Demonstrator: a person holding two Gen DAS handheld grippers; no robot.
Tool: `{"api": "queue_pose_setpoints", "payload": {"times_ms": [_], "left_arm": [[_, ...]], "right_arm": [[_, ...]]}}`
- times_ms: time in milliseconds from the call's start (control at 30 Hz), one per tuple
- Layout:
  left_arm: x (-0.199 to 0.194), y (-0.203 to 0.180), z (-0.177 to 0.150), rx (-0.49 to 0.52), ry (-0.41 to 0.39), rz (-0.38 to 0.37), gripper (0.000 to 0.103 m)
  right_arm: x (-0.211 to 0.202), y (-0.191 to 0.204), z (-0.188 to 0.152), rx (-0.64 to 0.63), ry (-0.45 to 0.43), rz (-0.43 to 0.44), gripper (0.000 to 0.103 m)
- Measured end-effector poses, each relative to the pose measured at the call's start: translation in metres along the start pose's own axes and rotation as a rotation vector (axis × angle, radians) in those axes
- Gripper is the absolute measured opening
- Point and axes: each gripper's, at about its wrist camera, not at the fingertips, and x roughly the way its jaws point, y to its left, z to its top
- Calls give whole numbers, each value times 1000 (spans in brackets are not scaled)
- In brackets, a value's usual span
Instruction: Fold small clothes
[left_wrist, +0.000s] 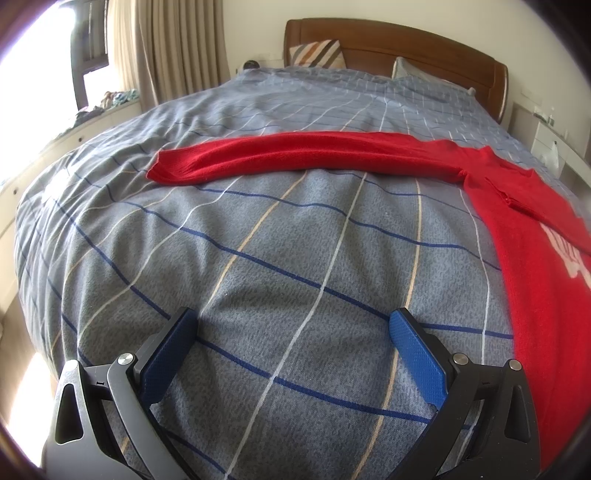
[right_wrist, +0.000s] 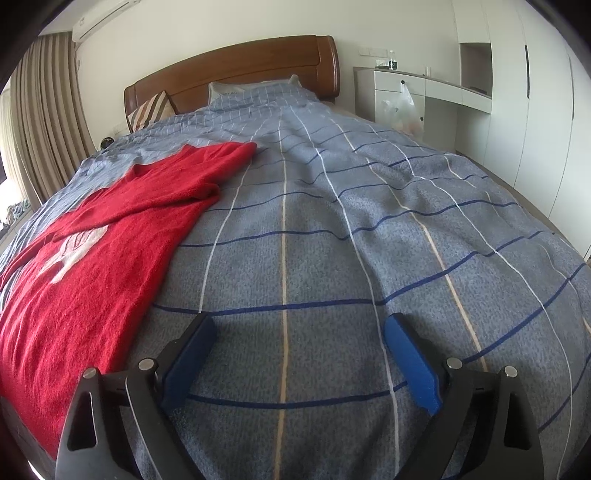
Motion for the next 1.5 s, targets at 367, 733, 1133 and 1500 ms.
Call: {"api": "queue_pose_setpoints", "payload": {"times_ms": [367,733,1133,1500], "left_arm": [[0,1,-3,-1,-2,1,103],[-1,0,-4,-1,-2,1,103],[-2,-1,-4,-1,-1,3,103],[-1,-1,-5,-2,5,-1,103]], "right_arm": [[1,1,-2,-11,-3,-6,96],[1,1,-3,-13,-2,-8,96],[1,1,-3,-14,-2,-8,97],[0,1,-2,-14,-1,-8,97]]}}
